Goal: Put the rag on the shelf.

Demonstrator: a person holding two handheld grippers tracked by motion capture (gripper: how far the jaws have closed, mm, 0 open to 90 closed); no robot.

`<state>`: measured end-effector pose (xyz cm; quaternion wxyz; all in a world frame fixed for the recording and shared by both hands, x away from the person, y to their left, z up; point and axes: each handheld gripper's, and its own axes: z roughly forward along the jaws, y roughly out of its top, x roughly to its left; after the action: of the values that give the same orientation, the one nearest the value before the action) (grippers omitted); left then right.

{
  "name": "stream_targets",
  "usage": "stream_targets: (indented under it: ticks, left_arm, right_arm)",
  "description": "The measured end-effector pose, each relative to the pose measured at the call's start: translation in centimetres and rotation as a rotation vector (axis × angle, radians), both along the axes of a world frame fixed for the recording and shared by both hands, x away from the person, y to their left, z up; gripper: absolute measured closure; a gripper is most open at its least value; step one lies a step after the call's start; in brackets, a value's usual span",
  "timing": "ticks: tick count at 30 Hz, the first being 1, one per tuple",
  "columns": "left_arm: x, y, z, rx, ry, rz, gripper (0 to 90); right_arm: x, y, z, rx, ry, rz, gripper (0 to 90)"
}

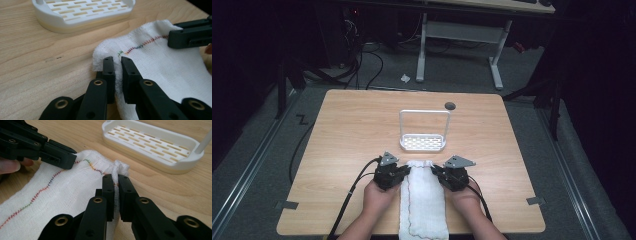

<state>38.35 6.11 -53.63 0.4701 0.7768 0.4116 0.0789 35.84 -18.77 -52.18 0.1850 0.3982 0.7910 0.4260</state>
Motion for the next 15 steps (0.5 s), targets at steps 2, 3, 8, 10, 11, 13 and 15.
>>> stream_targets:
  ticks: [2, 3, 8, 10, 11, 13, 15]
  left_arm:
    - [-0.2, 0.1, 0.3, -0.004, -0.019, 0.004, 82.5]
    - [-0.2, 0.1, 0.4, -0.013, -0.02, 0.006, 82.5]
    - [-0.4, 0.4, 1.4, -0.021, -0.054, 0.007, 82.5]
    - [-0.5, 0.8, 2.6, -0.046, -0.081, 0.01, 82.5]
    - [-0.5, 0.8, 2.6, -0.046, -0.081, 0.01, 82.5]
    - [-0.6, 0.9, 3.6, -0.058, -0.108, 0.01, 82.6]
    - [-0.8, 0.9, 4.8, -0.068, -0.141, 0.01, 82.7]
  right_arm:
    - [-0.2, 0.0, 0.3, 0.019, -0.015, -0.003, 85.0]
    - [-0.2, 0.0, 0.4, 0.025, -0.017, -0.003, 85.0]
    - [-0.2, 0.5, 1.4, 0.031, -0.056, 0.013, 85.0]
    - [-0.2, 0.5, 2.0, 0.054, -0.07, 0.014, 85.0]
    - [-0.2, 0.5, 2.3, 0.064, -0.076, 0.015, 85.0]
    - [-0.3, 0.5, 2.7, 0.071, -0.082, 0.016, 85.1]
    - [-0.5, 0.4, 3.6, 0.068, -0.114, 0.015, 85.2]
